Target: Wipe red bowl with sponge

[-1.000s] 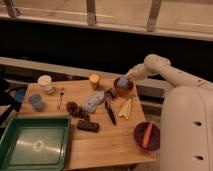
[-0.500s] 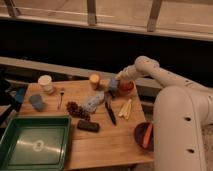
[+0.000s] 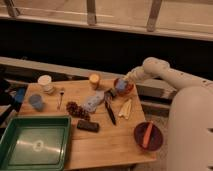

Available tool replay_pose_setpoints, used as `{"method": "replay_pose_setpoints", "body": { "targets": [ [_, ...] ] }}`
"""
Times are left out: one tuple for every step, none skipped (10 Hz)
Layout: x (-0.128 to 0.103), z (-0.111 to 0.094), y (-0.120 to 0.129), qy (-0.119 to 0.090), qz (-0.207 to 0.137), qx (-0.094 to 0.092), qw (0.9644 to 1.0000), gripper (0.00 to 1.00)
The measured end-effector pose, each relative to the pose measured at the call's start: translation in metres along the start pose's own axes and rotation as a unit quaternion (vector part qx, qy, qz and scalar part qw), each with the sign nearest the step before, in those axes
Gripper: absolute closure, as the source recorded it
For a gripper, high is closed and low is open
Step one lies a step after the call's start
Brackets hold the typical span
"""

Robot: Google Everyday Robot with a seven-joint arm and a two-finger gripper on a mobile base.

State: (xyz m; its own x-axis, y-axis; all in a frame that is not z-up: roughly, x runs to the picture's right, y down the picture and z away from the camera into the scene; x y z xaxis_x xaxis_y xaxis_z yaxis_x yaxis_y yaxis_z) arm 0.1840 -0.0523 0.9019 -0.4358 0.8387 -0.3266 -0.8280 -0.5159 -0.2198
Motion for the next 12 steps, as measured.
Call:
{"method": "replay_pose_setpoints", "body": {
  "targets": [
    [-0.004, -0.003, -0.004, -0.006, 0.005, 0.001, 1.0000, 0.82],
    [-0.012, -0.002, -0.007, -0.010, 0.009, -0.001, 0.9999, 0.82],
    [-0.020, 0.000, -0.009, -0.012, 0.010, -0.005, 0.9999, 0.82],
    [-0.029, 0.007, -0.006, -0.013, 0.009, -0.010, 0.9998, 0.82],
    [-0.037, 0.021, 0.004, -0.011, 0.004, -0.018, 0.9998, 0.82],
    [-0.040, 0.030, 0.010, -0.008, 0.002, -0.023, 0.9997, 0.82],
    [-0.041, 0.042, 0.018, -0.003, -0.001, -0.029, 0.9996, 0.82],
    [-0.038, 0.046, 0.019, 0.002, -0.003, -0.029, 0.9996, 0.82],
    [-0.031, 0.043, 0.019, 0.005, -0.007, -0.022, 0.9997, 0.82],
    [-0.025, 0.038, 0.018, 0.007, -0.007, -0.015, 0.9998, 0.82],
    [-0.018, 0.025, 0.011, 0.005, -0.006, -0.003, 1.0000, 0.82],
    [-0.015, 0.011, 0.005, 0.001, -0.004, 0.007, 1.0000, 0.82]
  ]
}}
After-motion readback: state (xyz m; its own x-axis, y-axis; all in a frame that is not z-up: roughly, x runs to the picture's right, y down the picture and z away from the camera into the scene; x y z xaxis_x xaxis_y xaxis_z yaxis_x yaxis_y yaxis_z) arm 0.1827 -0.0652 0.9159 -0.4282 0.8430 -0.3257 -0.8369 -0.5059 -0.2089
